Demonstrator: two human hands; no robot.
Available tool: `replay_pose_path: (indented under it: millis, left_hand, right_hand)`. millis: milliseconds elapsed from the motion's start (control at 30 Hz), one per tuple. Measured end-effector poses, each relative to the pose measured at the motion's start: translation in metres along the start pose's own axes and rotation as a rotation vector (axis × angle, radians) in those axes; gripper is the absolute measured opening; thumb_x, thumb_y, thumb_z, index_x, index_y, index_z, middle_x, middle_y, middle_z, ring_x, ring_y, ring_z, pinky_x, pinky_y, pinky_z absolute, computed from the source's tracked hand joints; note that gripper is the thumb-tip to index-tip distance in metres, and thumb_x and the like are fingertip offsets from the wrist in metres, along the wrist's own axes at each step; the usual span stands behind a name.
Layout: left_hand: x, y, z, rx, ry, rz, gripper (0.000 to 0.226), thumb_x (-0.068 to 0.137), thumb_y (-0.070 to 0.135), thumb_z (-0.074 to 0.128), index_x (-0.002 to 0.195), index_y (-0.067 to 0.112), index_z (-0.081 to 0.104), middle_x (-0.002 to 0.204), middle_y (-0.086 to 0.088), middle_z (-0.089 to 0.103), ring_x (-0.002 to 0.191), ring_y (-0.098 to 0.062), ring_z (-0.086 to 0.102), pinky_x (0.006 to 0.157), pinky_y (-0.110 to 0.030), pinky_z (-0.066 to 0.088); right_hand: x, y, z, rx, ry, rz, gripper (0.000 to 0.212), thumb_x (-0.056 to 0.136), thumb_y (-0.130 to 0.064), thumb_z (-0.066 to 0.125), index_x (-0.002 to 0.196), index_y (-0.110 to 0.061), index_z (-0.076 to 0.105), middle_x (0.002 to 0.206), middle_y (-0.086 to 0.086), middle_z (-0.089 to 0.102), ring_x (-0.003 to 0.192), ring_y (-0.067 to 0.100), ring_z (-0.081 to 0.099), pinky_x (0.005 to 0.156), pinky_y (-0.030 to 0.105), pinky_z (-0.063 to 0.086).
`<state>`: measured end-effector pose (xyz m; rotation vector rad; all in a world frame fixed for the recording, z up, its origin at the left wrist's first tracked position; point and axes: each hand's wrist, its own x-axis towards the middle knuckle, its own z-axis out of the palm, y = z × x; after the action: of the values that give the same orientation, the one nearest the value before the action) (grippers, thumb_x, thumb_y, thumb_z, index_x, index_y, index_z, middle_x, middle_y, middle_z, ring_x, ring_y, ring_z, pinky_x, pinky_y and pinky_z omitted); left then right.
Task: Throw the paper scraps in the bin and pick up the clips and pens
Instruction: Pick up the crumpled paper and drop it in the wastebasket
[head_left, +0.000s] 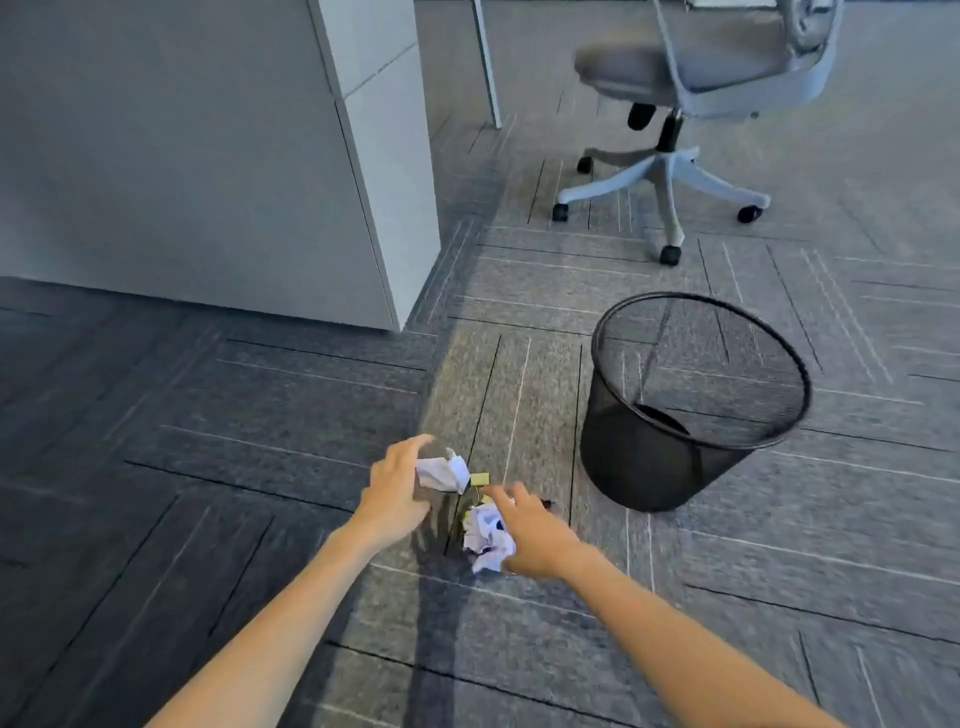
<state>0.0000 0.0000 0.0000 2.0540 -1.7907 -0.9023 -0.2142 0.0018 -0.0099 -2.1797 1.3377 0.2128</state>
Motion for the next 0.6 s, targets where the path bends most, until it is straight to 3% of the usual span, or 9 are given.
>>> replay_pose_path:
  millis: [167,233,367,467,600]
  left_hand:
    - [0.039,-0.033,0.038,0.097,-0.058,0.038,0.088,0.079,-0.004,0.056,0.145,0.038,0.016,0.154,0.006,0.012,0.138,-0.032,0.013,0.101,-0.056,0.034]
    - [0.047,-0.044,0.049,0.156,-0.062,0.055,0.091,0.078,-0.007,0.053,0.146,0.040,0.014,0.156,0.008,0.007,0.141,-0.030,0.007,0.099,-0.059,0.033]
    - [0.058,-0.051,0.065,0.297,-0.105,0.073,0.098,0.077,-0.009,0.054,0.148,0.042,0.011,0.162,0.004,-0.005,0.146,-0.032,-0.006,0.105,-0.066,0.027]
    - [0.065,-0.049,0.074,0.329,-0.147,0.086,0.100,0.078,-0.013,0.050,0.149,0.045,0.008,0.163,0.004,-0.011,0.148,-0.033,-0.015,0.110,-0.070,0.015]
    - [0.084,-0.045,0.082,0.306,-0.152,0.101,0.095,0.084,-0.013,0.045,0.149,0.047,0.010,0.164,-0.002,-0.007,0.148,-0.034,-0.017,0.110,-0.072,0.004]
  right_hand:
    - [0.053,0.028,0.044,-0.297,-0.055,-0.098,0.092,0.086,-0.022,0.070,0.154,-0.029,0.008,0.162,0.012,0.005,0.148,0.032,0.010,0.104,0.052,0.042]
    - [0.065,0.036,0.061,-0.340,-0.090,-0.141,0.087,0.088,-0.016,0.066,0.153,-0.030,0.011,0.163,0.010,0.000,0.149,0.032,0.006,0.100,0.054,0.044]
    - [0.074,0.037,0.083,-0.435,0.078,-0.251,0.064,0.084,-0.009,0.066,0.139,-0.022,0.035,0.150,0.015,0.026,0.135,0.036,0.030,0.074,0.045,0.044]
    - [0.075,0.037,0.085,-0.464,0.158,-0.320,0.051,0.082,-0.010,0.065,0.127,-0.017,0.042,0.134,0.014,0.040,0.118,0.034,0.041,0.077,0.042,0.043]
    - [0.070,0.044,0.070,-0.134,0.373,-0.272,0.035,0.086,-0.002,0.054,0.117,-0.018,0.053,0.121,0.003,0.052,0.109,0.022,0.047,0.076,0.030,0.048]
